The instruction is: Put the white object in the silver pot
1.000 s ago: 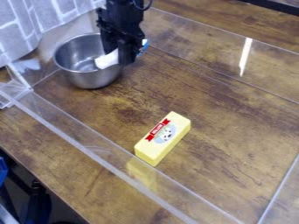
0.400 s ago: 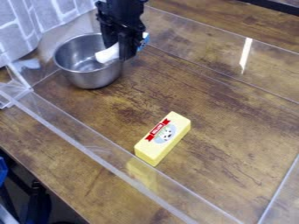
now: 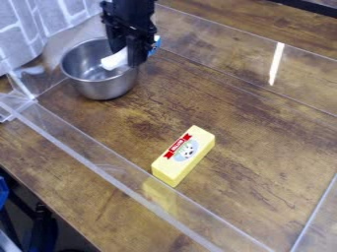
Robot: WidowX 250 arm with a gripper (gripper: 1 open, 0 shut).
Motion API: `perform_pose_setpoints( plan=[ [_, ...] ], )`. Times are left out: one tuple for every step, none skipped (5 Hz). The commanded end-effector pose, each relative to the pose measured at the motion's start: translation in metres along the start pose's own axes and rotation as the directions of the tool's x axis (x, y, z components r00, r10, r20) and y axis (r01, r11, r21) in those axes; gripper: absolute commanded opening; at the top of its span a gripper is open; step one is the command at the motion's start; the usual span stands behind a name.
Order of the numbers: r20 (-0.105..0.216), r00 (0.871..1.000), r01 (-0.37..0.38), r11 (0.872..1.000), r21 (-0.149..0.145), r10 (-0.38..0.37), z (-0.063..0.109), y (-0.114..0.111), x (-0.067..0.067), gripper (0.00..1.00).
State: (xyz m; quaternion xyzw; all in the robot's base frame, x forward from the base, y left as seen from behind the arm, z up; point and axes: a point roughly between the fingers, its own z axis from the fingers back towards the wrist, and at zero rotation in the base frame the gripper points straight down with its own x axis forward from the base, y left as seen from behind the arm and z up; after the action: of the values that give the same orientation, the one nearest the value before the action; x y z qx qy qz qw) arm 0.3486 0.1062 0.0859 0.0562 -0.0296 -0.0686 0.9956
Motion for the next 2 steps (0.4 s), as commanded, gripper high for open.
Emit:
perform_pose_setpoints(
  plan=[
    [0.098, 0.995, -0.03, 0.999, 0.044, 0.026, 0.0343, 0.0148, 0.0041, 0.0],
    [0.097, 0.995, -0.037, 0.998, 0.042, 0.033, 0.0331, 0.0169, 0.0026, 0.0]
  ],
)
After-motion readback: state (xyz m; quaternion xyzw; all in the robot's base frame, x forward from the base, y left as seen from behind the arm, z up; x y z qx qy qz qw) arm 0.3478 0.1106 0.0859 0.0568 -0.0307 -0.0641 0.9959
